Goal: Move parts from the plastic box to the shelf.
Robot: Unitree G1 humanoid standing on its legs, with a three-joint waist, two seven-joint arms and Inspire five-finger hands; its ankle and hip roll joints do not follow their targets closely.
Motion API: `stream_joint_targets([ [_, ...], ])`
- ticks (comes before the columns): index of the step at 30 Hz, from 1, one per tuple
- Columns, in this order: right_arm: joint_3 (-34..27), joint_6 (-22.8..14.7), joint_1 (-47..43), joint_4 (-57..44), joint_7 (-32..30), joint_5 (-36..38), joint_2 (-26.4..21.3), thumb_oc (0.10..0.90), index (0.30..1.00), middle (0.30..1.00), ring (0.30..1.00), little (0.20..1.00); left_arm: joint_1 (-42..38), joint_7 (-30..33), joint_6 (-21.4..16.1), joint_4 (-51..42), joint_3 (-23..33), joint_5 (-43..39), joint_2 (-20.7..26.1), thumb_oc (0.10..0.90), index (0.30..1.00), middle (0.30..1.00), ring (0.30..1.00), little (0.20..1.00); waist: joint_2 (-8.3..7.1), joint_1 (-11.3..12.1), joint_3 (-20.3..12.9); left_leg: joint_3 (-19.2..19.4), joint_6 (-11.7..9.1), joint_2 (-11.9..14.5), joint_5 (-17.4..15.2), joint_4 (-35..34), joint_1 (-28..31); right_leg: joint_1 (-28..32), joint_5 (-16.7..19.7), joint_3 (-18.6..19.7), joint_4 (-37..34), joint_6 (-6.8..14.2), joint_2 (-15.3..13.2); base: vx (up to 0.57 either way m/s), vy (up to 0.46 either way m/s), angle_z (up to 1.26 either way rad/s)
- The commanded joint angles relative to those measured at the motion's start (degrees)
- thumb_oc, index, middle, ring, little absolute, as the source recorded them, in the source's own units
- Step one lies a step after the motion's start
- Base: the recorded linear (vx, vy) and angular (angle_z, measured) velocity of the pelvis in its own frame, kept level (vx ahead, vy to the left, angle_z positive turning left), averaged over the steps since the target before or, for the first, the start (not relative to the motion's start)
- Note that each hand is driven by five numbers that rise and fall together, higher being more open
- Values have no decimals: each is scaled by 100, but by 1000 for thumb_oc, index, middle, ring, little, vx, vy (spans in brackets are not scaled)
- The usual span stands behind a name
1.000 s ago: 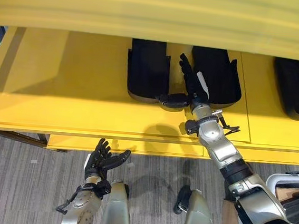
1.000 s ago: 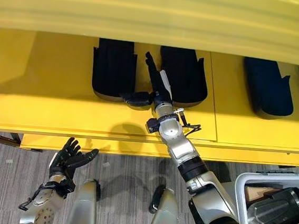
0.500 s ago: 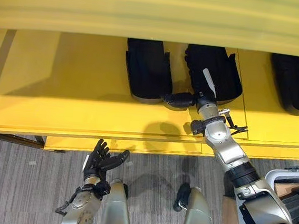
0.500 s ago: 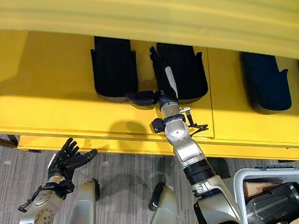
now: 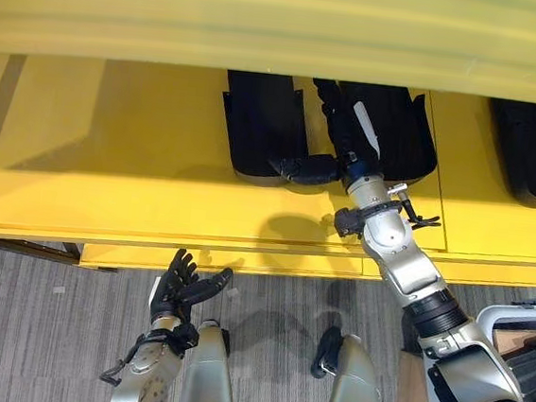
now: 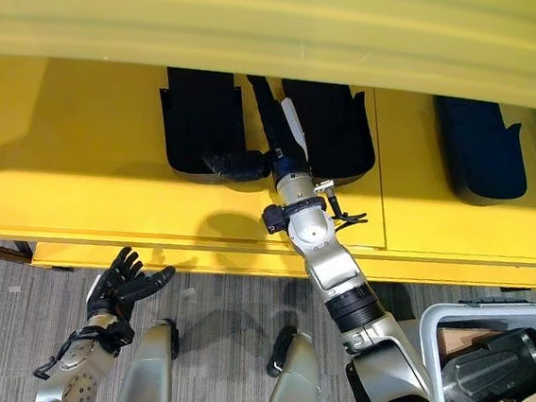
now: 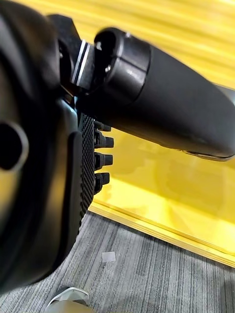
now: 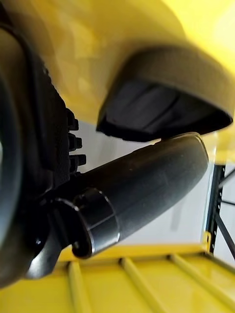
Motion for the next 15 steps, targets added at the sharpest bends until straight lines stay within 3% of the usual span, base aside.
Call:
stream_joint_targets([
  [1, -114, -804, -1035, -685, -106, 123, 101, 900, 1000, 1000, 1000, 1000, -13, -53, -566, -785, 66, 63, 269, 900, 1000, 1000, 1000, 1000, -113, 72, -286, -201, 218, -18, 557, -220, -149, 672, 14, 425, -177, 246, -120, 0, 0, 0],
  [15, -305, -980, -1158, -1291, -235, 80, -106, 900, 1000, 1000, 1000, 1000, -66, -42, -565, -795, 77, 117, 294, 900, 1000, 1000, 1000, 1000, -130, 12, -313, -187, 221, -14, 564, -234, -137, 647, 25, 444, -174, 237, -95, 0, 0, 0],
])
